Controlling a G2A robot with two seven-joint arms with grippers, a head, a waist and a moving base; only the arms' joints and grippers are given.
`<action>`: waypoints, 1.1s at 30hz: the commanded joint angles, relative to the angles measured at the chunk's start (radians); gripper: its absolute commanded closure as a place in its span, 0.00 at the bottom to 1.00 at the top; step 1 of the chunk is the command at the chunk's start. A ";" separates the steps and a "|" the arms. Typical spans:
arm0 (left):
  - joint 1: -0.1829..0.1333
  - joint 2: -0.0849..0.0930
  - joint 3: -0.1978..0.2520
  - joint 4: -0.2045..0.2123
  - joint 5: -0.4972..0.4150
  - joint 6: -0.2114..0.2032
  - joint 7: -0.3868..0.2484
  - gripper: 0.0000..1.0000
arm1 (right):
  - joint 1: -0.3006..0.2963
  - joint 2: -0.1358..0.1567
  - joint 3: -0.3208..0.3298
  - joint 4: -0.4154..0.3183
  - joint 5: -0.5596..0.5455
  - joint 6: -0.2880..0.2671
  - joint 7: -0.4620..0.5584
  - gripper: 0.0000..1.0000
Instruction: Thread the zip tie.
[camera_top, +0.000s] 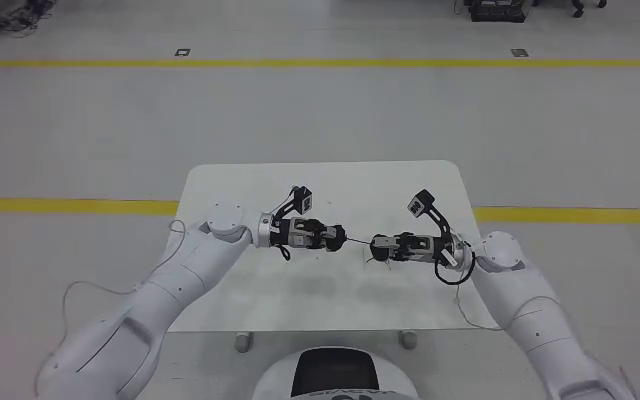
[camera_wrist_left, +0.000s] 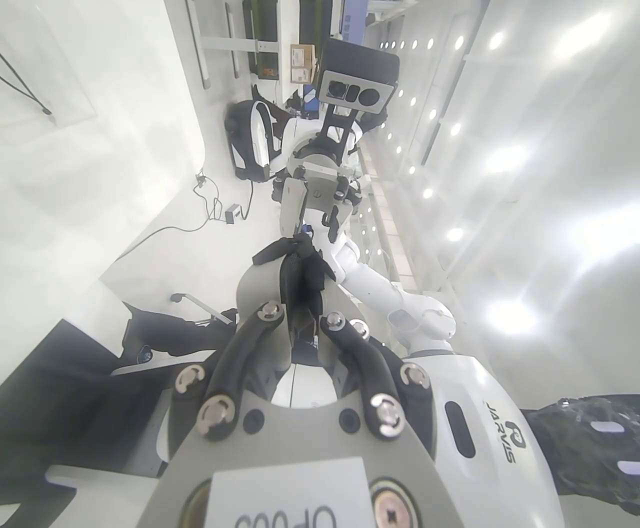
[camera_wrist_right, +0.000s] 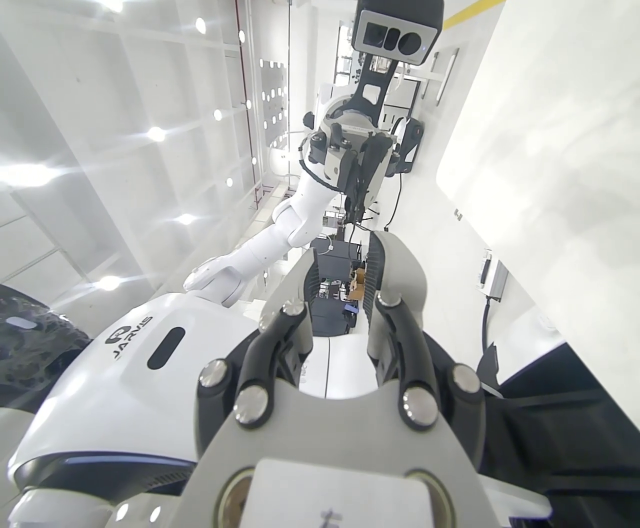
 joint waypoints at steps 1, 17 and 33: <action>-0.001 -0.001 -0.001 0.003 0.001 0.000 -0.002 1.00 | -0.001 0.000 0.001 0.000 0.000 0.000 0.000 0.81; -0.001 -0.009 -0.005 0.016 0.008 -0.001 -0.008 1.00 | -0.006 -0.003 0.011 -0.002 -0.006 0.000 0.006 0.91; -0.001 -0.014 -0.009 0.023 0.014 0.001 -0.012 1.00 | -0.004 -0.006 0.011 0.007 -0.008 0.000 0.009 1.00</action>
